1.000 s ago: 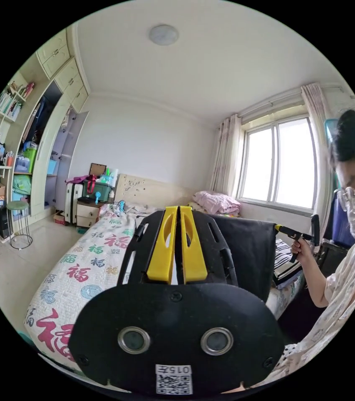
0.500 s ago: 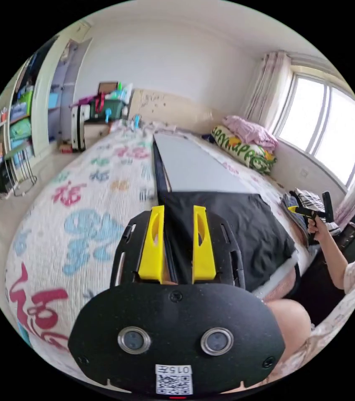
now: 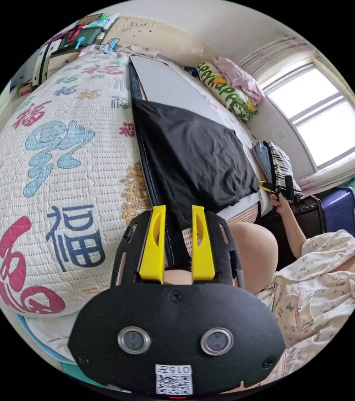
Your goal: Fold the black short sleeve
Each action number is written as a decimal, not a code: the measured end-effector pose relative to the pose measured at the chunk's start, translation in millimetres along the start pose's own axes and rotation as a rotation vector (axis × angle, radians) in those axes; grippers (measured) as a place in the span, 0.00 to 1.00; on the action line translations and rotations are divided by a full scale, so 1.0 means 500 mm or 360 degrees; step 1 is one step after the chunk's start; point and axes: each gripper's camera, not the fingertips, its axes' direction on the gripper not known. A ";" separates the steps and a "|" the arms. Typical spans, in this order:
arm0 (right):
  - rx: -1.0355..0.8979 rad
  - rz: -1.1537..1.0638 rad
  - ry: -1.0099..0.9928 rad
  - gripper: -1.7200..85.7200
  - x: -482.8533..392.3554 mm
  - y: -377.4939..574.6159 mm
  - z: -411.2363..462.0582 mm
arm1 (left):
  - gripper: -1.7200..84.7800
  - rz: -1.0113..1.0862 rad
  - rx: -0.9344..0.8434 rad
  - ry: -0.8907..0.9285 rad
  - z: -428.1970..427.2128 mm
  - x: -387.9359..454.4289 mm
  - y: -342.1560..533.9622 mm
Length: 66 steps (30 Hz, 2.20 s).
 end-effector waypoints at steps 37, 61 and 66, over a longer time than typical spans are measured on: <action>-0.0190 -0.1489 0.0080 0.14 -0.107 0.351 -0.199 | 0.10 0.1162 -0.0233 -0.0141 0.168 0.451 -0.306; -0.0539 -0.1353 -0.0130 0.01 -0.019 0.173 -0.164 | 0.02 0.1226 -0.0584 0.0301 0.269 0.417 -0.598; -0.0197 -0.1242 0.0324 0.02 -0.115 -0.205 -0.180 | 0.02 0.1067 -0.0197 0.0030 0.120 0.371 -0.948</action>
